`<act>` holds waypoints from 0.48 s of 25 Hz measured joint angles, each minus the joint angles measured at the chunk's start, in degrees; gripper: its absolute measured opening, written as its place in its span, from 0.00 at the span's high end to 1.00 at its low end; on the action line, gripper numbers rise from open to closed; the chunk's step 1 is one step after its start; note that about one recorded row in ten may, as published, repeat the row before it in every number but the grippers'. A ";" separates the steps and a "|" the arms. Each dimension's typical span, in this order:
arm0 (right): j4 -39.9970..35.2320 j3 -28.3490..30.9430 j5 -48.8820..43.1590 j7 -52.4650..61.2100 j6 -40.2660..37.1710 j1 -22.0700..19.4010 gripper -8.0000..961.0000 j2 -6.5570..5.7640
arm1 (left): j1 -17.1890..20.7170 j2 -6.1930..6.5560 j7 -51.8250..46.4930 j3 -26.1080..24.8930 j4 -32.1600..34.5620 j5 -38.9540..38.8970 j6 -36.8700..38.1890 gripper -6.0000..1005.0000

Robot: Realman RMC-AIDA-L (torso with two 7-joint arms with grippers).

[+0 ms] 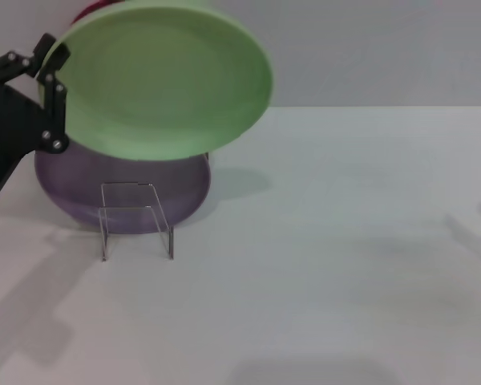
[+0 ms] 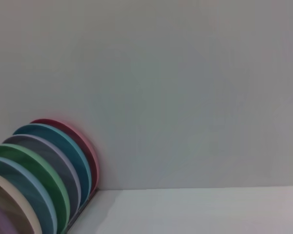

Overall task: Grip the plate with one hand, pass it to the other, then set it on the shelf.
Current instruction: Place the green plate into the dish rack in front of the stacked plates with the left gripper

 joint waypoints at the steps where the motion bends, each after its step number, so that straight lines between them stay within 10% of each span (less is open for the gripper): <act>1: 0.00 0.00 0.00 0.00 0.00 0.00 0.23 0.00 | 0.00 0.00 0.00 0.00 0.00 0.00 0.00 0.95; 12: -1.09 0.36 0.00 -0.77 1.54 0.59 0.23 -0.07 | 0.94 -0.14 -0.28 -0.55 5.20 -0.09 0.41 0.95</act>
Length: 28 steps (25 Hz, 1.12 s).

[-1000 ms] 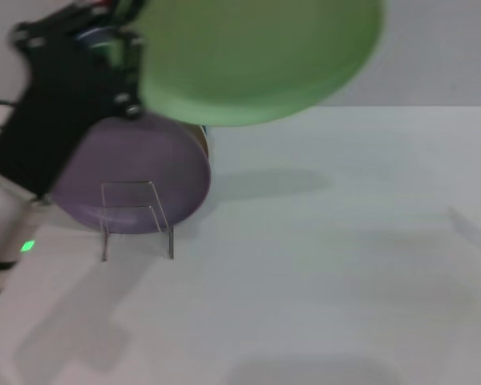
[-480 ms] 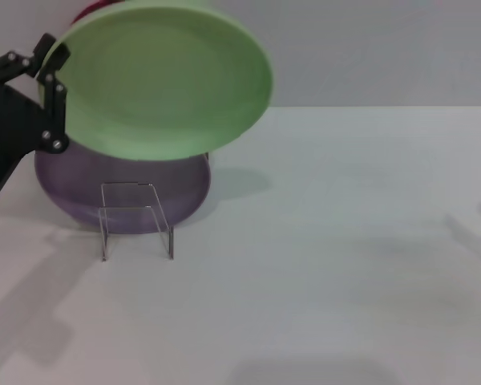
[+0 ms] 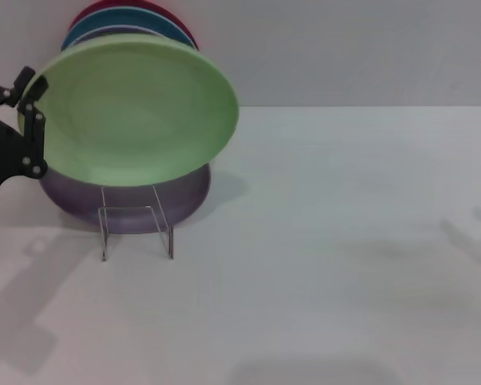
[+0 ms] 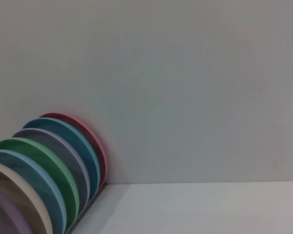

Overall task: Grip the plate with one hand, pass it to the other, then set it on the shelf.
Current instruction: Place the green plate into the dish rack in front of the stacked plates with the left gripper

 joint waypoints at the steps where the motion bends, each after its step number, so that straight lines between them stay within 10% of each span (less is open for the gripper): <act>1: -0.02 0.03 0.00 -0.02 0.21 0.05 0.23 0.00 | -0.11 -0.11 0.00 -0.07 0.74 0.00 -0.07 0.95; 24: -0.78 0.27 -0.01 -0.13 2.06 1.41 0.23 -0.08 | 0.07 -0.75 1.99 1.59 4.39 0.03 -1.08 0.88; 28: -0.88 0.26 -0.01 -0.13 2.15 1.56 0.23 -0.10 | -0.25 -2.43 4.67 0.06 5.51 0.05 -1.95 0.83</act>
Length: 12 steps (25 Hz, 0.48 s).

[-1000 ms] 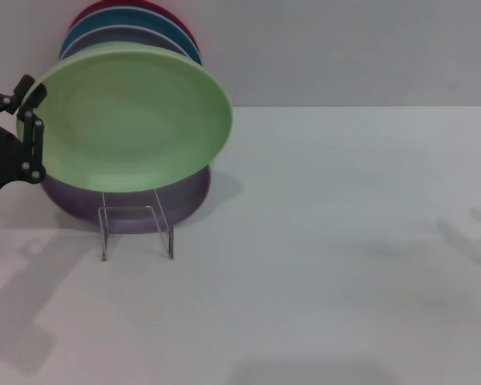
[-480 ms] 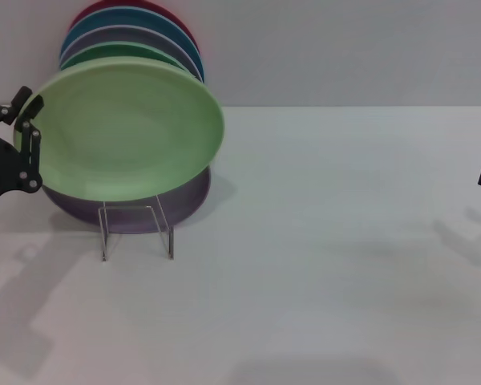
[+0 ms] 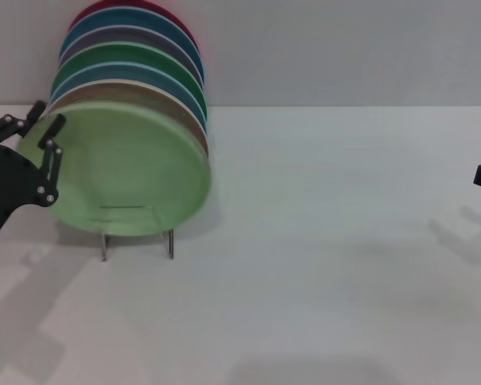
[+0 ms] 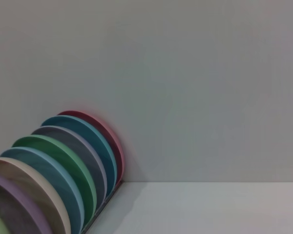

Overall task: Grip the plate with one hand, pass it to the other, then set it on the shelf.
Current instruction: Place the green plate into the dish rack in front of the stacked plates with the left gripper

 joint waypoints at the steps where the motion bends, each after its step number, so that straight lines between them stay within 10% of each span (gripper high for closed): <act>1: 0.00 0.00 0.00 0.00 0.00 0.00 0.23 0.00 | 0.00 0.00 0.00 0.00 0.00 0.00 0.00 0.82; 12: 0.01 0.00 0.00 0.00 0.16 0.01 0.23 0.00 | 1.03 -0.92 2.61 -0.23 -0.04 -0.14 -1.07 0.68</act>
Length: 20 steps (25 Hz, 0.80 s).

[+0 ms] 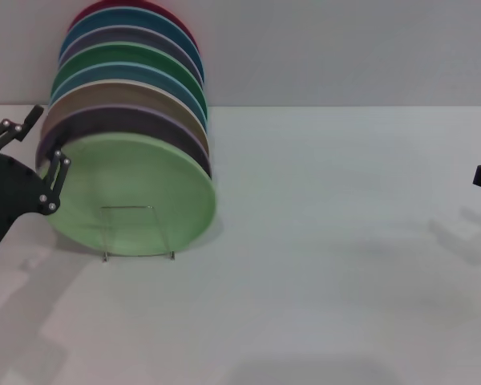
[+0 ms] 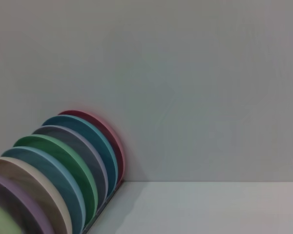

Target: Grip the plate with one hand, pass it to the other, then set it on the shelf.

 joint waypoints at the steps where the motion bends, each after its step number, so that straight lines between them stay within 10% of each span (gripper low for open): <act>1: 0.00 0.00 0.00 0.00 0.00 0.00 0.23 0.00 | 0.78 -0.36 1.29 -0.17 -0.34 0.01 0.41 0.68; 11: -4.16 0.66 2.40 -5.90 0.09 0.36 0.23 0.11 | 11.92 -3.24 -4.23 -15.41 -9.98 -0.52 7.74 0.65; 20: -16.92 1.31 14.34 -23.28 2.62 0.45 0.23 0.17 | 10.86 -3.20 -26.93 -26.69 -2.59 -0.97 5.07 0.62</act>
